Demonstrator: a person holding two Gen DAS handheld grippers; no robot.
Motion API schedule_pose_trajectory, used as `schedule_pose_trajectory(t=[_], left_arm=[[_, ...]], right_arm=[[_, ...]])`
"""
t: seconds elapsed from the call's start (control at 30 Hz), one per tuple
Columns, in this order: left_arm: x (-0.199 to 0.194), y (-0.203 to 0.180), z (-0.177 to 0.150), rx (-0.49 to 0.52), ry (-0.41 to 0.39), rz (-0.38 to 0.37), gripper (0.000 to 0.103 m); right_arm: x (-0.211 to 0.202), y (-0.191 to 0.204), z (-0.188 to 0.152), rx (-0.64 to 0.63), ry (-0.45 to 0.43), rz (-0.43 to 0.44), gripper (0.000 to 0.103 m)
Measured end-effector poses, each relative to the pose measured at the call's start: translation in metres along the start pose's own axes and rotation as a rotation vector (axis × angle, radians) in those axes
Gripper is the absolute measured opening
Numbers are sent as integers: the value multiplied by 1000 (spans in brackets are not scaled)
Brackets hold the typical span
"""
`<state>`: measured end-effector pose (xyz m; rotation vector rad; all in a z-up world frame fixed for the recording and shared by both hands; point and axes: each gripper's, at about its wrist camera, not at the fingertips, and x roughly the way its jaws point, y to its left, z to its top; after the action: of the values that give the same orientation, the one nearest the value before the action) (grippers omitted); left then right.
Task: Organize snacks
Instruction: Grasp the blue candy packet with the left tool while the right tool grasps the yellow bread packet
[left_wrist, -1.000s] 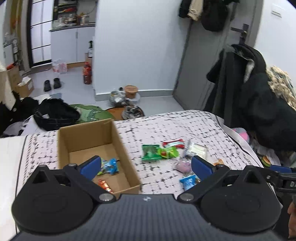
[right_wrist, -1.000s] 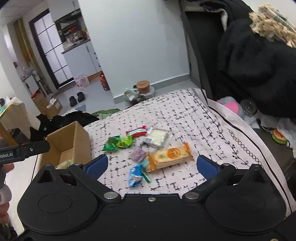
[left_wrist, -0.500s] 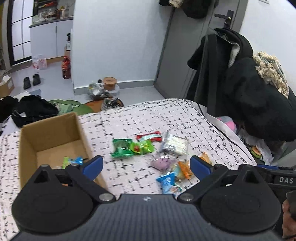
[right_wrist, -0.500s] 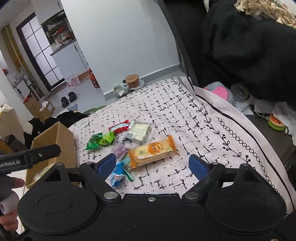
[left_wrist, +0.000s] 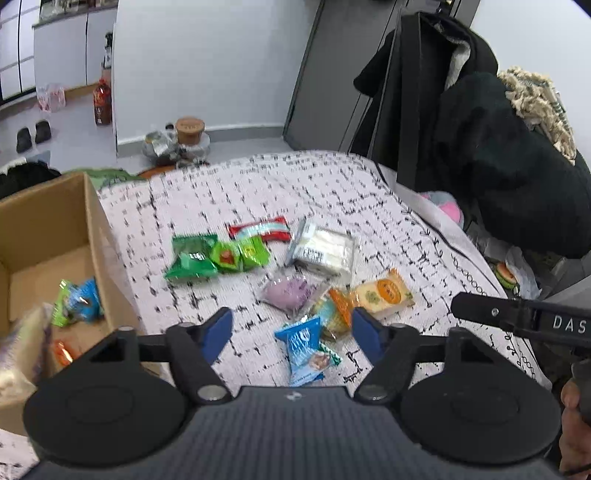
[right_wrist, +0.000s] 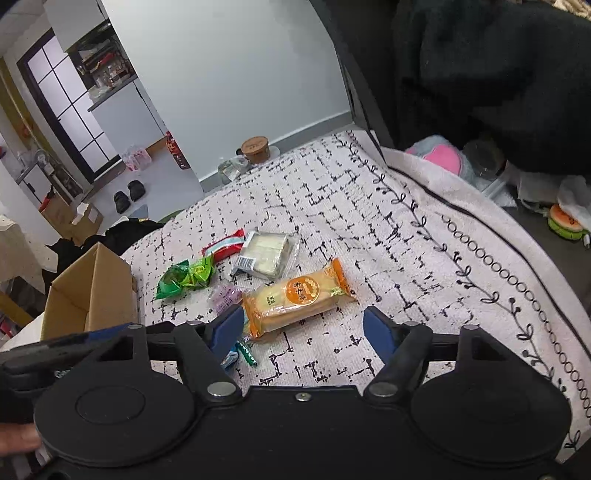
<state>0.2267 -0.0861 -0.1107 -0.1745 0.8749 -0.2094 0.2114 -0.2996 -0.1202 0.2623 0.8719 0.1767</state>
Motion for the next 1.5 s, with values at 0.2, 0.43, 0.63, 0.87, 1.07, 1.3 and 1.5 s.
schedule_pose_trajectory(t=[0.2, 0.43, 0.63, 0.87, 1.07, 1.3, 1.5], left_arm=[[22, 3, -7, -23, 43, -19, 55], [51, 7, -13, -70, 94, -27, 47], [74, 11, -21, -83, 163, -45, 32], [77, 11, -22, -80, 163, -32, 26], [73, 16, -20, -104, 140, -8, 24], [67, 19, -17, -103, 113, 16, 24], [64, 21, -16, -103, 106, 31, 23]], right_arm=[[23, 2, 0, 18, 40, 1, 61], [51, 4, 6, 51, 67, -5, 62], [73, 3, 9, 82, 95, -15, 62], [93, 3, 14, 110, 90, -55, 75], [107, 2, 19, 169, 80, -90, 79], [113, 15, 14, 105, 92, -135, 59], [100, 9, 3, 104, 120, -128, 36]])
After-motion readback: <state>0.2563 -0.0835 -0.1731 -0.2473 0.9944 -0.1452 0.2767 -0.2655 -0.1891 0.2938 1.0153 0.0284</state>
